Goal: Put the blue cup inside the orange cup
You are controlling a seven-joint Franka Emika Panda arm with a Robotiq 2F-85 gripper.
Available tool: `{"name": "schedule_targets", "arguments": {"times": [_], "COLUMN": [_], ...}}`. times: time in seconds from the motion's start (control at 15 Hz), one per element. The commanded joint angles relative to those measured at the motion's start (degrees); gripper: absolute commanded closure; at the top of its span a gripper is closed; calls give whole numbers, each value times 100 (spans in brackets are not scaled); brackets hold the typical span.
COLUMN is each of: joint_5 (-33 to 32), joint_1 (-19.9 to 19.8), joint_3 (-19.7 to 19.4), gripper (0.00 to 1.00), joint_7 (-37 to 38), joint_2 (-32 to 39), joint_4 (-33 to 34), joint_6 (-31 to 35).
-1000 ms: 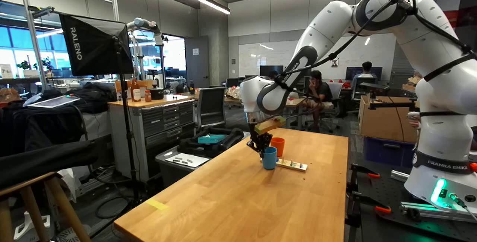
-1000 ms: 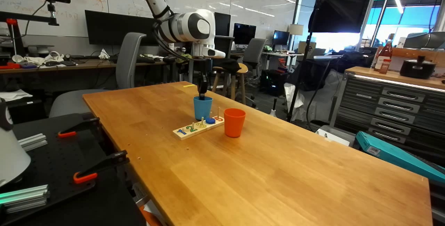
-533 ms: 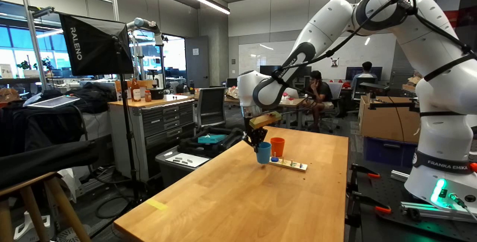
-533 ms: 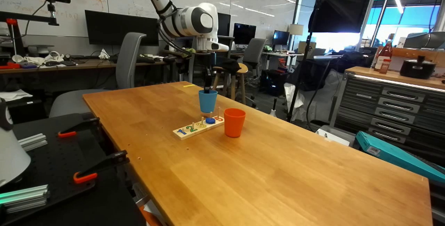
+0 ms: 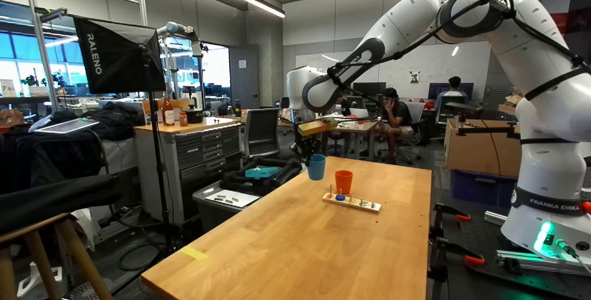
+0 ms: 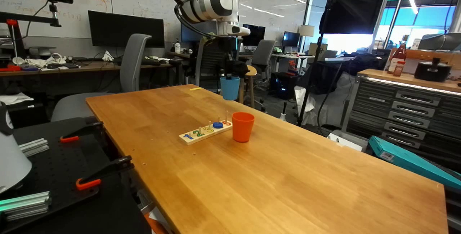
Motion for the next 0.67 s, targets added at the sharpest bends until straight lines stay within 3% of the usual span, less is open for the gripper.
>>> {"name": "schedule_targets", "arguments": {"times": [0.0,0.6], "joint_5": [-84,-239], "joint_1": [-125,-530], "joint_3": [-164,-388], "gripper": [99,99], "joint_7": [127,40], "joint_2": [19,-132], "joint_4": [402,338], "joint_6": [-434,-1047]}}
